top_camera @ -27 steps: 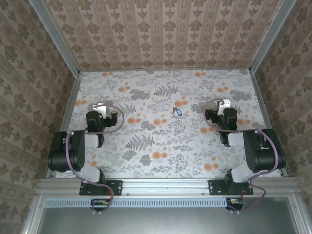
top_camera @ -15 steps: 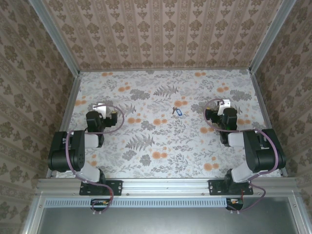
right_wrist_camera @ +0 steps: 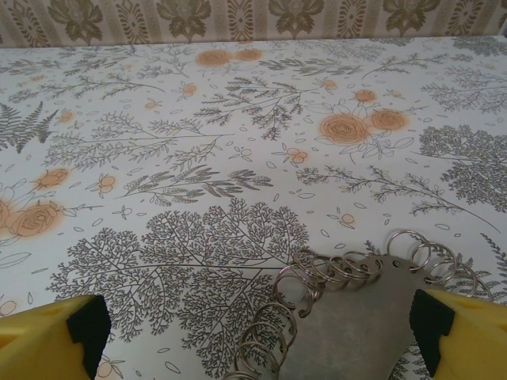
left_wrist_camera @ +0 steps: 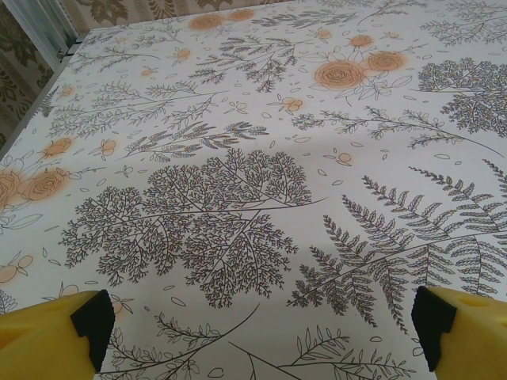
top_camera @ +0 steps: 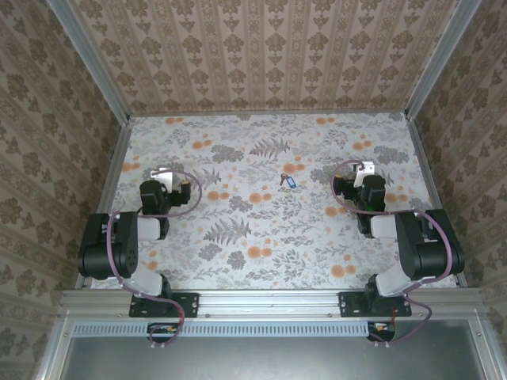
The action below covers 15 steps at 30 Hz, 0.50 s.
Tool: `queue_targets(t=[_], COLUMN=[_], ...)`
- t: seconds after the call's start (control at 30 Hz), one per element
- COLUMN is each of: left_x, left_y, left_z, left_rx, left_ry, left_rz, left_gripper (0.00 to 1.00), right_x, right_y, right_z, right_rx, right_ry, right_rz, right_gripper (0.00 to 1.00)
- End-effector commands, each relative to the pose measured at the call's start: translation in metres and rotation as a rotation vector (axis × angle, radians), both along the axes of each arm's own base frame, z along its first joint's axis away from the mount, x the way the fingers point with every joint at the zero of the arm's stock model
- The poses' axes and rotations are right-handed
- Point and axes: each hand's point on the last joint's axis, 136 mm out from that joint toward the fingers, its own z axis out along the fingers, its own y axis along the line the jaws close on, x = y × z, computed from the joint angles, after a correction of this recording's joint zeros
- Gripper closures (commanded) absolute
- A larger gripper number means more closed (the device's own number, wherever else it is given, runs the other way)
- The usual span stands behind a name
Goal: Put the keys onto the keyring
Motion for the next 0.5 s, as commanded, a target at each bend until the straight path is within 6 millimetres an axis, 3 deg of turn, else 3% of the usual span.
queue_targets(t=[0.0, 0.13, 0.27, 0.33, 0.4, 0.47], left_x=[0.01, 0.009, 0.004, 0.0, -0.007, -0.017], left_y=[-0.001, 0.008, 0.02, 0.022, 0.023, 0.025], left_z=[0.018, 0.019, 0.027, 0.042, 0.065, 0.094], left_rx=[-0.017, -0.022, -0.019, -0.005, -0.012, -0.072], left_ry=[-0.058, -0.066, -0.094, -0.086, -0.052, -0.028], left_rz=[0.007, 0.053, 0.132, 0.148, 0.186, 0.228], left_gripper=[0.0, 0.0, 0.0, 0.0, 0.0, 0.0], right_x=[-0.003, -0.015, -0.038, -0.049, -0.067, -0.071], right_y=[-0.021, -0.03, -0.044, -0.047, -0.044, -0.03], right_z=[0.018, 0.038, 0.096, 0.117, 0.124, 0.127], right_rx=[0.005, -0.001, 0.03, 0.115, 0.286, 0.379], right_ry=[-0.054, -0.094, -0.112, -0.107, -0.017, 0.011], right_rz=[-0.143, -0.201, -0.3, -0.342, -0.406, -0.353], right_gripper=[0.0, 0.0, 0.0, 0.0, 0.0, 0.0])
